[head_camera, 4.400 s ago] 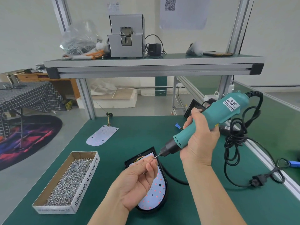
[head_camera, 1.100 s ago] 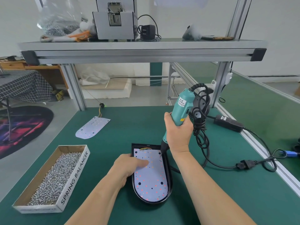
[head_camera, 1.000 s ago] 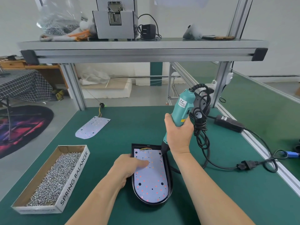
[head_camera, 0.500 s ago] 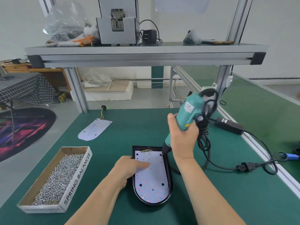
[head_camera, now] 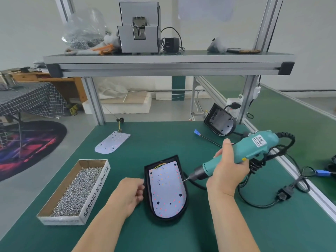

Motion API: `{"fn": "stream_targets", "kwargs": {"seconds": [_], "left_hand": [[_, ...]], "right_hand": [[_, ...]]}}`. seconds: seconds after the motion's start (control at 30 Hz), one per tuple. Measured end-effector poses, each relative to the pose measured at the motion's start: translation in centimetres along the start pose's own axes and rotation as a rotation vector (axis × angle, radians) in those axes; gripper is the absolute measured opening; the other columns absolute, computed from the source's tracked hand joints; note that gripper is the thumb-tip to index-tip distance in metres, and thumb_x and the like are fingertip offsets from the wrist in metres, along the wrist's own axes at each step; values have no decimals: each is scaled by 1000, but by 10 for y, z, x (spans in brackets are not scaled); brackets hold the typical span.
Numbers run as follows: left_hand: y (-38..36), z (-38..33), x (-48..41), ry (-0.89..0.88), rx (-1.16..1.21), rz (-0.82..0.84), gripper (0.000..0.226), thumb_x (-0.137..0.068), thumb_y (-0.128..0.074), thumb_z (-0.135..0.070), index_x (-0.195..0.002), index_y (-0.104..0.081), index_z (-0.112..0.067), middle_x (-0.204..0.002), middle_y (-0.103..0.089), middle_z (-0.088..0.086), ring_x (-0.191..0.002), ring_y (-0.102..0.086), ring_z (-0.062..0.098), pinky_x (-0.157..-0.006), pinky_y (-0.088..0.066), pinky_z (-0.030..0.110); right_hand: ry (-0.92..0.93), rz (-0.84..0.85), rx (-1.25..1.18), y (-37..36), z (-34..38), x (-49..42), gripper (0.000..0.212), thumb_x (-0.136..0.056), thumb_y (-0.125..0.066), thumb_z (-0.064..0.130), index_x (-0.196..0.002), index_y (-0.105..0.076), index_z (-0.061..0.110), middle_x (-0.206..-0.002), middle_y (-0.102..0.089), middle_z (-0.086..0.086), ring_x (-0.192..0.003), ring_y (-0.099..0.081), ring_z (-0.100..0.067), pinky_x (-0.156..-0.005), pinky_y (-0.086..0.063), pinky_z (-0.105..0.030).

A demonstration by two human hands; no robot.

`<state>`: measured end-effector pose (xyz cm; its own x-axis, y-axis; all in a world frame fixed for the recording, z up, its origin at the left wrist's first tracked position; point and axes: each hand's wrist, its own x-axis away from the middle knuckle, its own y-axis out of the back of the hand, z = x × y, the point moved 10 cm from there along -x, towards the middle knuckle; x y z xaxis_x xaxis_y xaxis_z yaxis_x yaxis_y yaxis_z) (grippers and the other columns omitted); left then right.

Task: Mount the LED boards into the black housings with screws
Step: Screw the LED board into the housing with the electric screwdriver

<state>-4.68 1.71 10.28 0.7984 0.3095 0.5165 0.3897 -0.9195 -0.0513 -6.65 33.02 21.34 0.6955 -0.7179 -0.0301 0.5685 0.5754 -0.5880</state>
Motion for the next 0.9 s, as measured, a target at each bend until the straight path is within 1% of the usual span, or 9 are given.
{"fn": "stream_targets", "kwargs": {"seconds": [0.03,0.1,0.2,0.3,0.4,0.47,0.57,0.73,0.9], "left_hand": [[6,2,3,0,98,-4,21,-93,-45,11,-78,-51,-2,-71,-47,11,-59,-41,18,-53,-37,27],[14,5,13,-9,249,8,28,-90,-31,24,-90,-54,8,-85,-53,19,-73,-52,22,-60,-48,30],[16,3,31,-29,418,85,23,-97,-33,21,-97,-55,13,-95,-59,26,-79,-63,26,-53,-58,25],[6,1,50,-40,473,159,14,-98,-45,13,-99,-58,15,-87,-70,25,-67,-73,20,-53,-57,19],[-12,-1,68,-5,460,236,16,-94,-62,-5,-95,-63,11,-70,-70,16,-52,-66,11,-44,-51,14],[-24,3,77,56,455,279,21,-81,-73,-19,-85,-65,1,-61,-62,7,-42,-54,6,-35,-43,11],[-38,13,86,173,562,346,26,-68,-77,-22,-79,-63,-4,-59,-51,3,-37,-43,3,-29,-32,10],[-44,25,89,208,615,337,21,-63,-80,-15,-71,-75,4,-67,-61,10,-46,-57,8,-39,-47,13],[-45,29,89,214,615,393,29,-60,-79,-1,-85,-75,13,-78,-68,19,-56,-65,15,-46,-54,17]], "right_hand": [[-17,-7,-16,1,0,4,26,-82,-75,30,-79,-51,19,-56,-58,7,-52,-54,-9,-51,-46,-19],[-45,-13,-40,2,2,13,27,-80,-75,31,-81,-51,20,-56,-58,7,-53,-54,-10,-52,-46,-20],[-51,-2,-64,1,10,26,23,-83,-75,29,-82,-52,23,-57,-57,7,-54,-53,-11,-57,-46,-25],[-72,5,-109,2,16,37,20,-87,-74,25,-84,-54,24,-56,-56,10,-54,-52,-11,-56,-46,-24],[-109,23,-146,0,18,49,19,-88,-73,23,-83,-54,24,-55,-56,13,-53,-52,-9,-55,-46,-23],[-125,40,-171,-3,19,56,20,-90,-72,21,-83,-53,24,-55,-57,14,-52,-52,-7,-54,-46,-21],[-137,59,-199,-5,23,63,20,-91,-71,19,-84,-53,22,-54,-56,15,-50,-52,-7,-51,-45,-19],[-116,72,-203,-7,30,65,21,-92,-70,16,-80,-53,23,-54,-56,15,-50,-51,-7,-51,-44,-19],[-114,94,-200,-8,29,67,21,-93,-69,16,-82,-53,24,-55,-56,17,-51,-52,-7,-53,-46,-20]]}}
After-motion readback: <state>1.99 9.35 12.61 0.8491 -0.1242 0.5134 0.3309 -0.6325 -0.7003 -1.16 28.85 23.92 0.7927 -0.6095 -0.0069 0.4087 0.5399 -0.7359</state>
